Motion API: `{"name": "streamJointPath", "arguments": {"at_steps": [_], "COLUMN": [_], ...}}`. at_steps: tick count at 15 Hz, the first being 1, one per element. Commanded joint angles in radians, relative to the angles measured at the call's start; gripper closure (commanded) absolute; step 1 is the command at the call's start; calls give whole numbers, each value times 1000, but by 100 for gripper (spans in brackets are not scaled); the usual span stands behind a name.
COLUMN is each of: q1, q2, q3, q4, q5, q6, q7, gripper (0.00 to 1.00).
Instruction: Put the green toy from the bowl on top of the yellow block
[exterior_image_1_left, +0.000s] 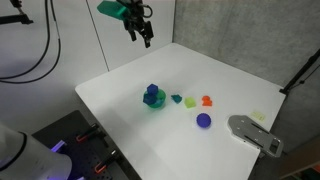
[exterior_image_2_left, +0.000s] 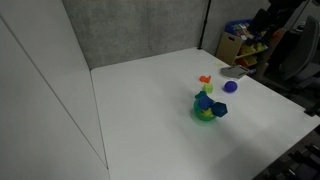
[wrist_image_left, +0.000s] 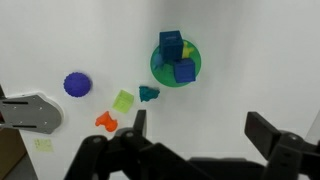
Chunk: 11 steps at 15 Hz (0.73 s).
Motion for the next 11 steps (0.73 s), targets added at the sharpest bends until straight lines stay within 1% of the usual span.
{"name": "streamJointPath", "arguments": {"at_steps": [1,3,5,6,7,11], "q1": [-31,-34,-34,-33,-37,-35], "q2": [-117,-152,-172,-173,-151,-158], "q3": [17,21,30,38,34,45], "q4": [-23,-22,-29,-46,-15,-39], "q5": [3,2,-1,-4,8,7], "q6": [-95,-142,-164,-158,-153,-154], "q7": [-42,-51,-44,-34,-28,-27], "gripper": [0,0,0,0,0,0]}}
